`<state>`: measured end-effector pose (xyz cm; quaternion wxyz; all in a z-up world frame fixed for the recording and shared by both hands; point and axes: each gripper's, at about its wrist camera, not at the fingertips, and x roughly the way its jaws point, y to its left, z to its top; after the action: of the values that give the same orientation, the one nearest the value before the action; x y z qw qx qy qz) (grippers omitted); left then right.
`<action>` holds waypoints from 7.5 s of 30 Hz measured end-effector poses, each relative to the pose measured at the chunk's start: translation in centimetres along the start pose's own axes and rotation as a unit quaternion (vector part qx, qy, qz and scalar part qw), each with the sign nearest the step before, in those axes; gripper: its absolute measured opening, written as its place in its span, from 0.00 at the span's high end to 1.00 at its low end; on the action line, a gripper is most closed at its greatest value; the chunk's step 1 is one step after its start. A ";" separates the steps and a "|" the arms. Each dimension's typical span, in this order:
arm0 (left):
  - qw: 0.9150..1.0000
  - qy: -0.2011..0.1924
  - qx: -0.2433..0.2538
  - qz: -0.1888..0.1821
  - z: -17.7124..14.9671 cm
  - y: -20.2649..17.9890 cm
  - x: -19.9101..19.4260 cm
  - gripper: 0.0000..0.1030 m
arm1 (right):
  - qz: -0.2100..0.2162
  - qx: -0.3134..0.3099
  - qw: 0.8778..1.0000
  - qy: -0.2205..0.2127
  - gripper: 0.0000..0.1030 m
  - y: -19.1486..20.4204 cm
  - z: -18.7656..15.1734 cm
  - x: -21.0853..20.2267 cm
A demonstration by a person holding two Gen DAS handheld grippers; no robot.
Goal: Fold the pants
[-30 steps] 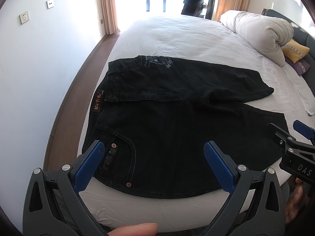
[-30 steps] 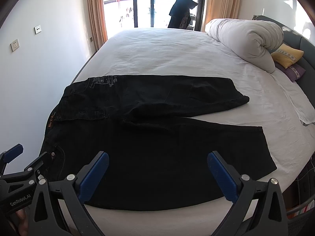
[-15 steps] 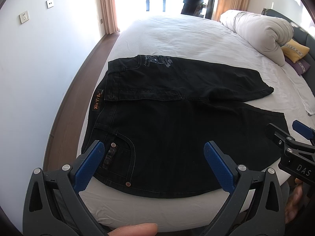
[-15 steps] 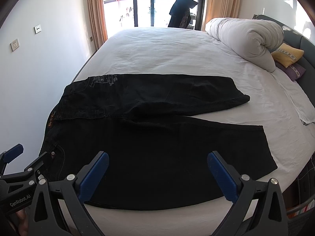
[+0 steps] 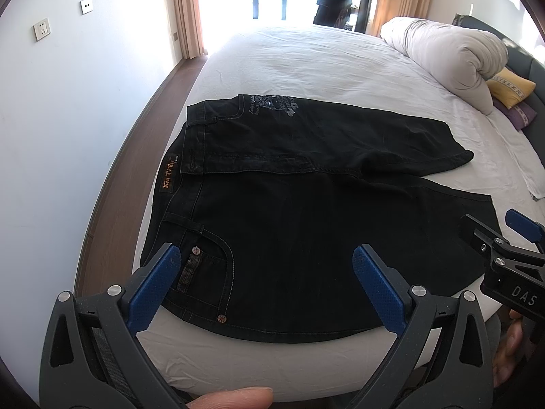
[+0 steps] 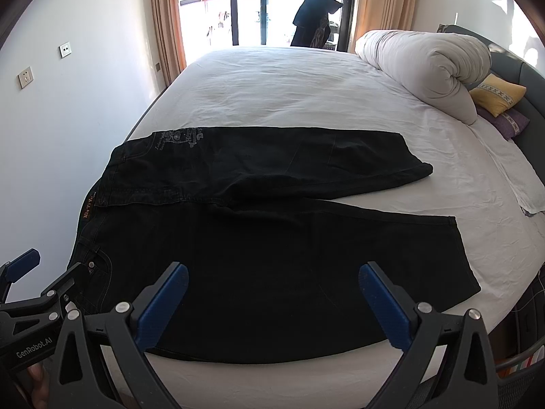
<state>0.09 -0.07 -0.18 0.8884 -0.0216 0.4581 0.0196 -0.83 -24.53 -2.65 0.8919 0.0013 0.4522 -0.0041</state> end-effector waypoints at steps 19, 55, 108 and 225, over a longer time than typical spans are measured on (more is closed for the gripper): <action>1.000 0.001 0.000 0.000 -0.1 -0.1 -0.1 0.00 | 0.001 -0.001 1.000 0.001 0.00 0.0 -0.1 0.0; 0.957 0.096 0.252 -0.104 22.3 2.8 24.2 0.00 | 0.174 -0.125 0.977 -0.003 0.19 -5.4 8.2 10.4; 0.934 -0.023 0.341 -0.105 18.7 2.4 21.7 0.93 | 0.183 -0.438 0.873 0.110 0.61 7.0 23.0 28.7; 0.921 -0.041 0.336 -0.190 -3.0 1.1 4.0 0.20 | 0.105 -0.336 0.936 0.021 0.59 6.1 -7.5 8.9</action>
<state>-0.08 0.93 -5.23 0.8484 0.1923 0.3882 -0.3041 -1.56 -18.46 -14.26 0.8260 -0.2514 0.4429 0.2415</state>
